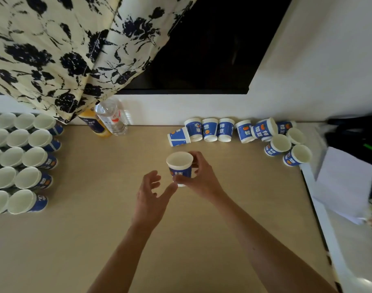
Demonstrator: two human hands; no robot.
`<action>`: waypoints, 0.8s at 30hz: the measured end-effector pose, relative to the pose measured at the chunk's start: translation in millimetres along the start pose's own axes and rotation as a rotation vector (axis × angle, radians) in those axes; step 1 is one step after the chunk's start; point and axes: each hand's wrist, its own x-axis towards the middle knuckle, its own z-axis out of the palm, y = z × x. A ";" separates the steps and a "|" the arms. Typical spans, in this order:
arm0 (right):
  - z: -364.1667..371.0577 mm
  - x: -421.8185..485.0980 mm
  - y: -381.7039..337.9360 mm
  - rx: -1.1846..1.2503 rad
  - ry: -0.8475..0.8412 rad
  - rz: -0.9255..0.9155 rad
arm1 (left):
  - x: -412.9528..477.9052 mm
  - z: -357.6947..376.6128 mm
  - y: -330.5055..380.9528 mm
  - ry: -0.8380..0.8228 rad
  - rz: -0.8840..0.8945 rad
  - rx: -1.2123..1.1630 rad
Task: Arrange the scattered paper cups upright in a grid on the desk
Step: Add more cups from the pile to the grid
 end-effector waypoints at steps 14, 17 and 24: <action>7.7 -15.2 -22.1 -0.033 -0.061 -0.104 | 11.4 -4.4 11.2 -0.016 0.046 -0.091; 11.3 -13.1 -24.8 -0.026 -0.076 -0.110 | 15.5 -7.0 9.2 -0.032 0.067 -0.102; 15.6 0.6 -21.5 -0.016 -0.236 -0.030 | 30.0 -16.6 4.3 0.029 0.076 -0.161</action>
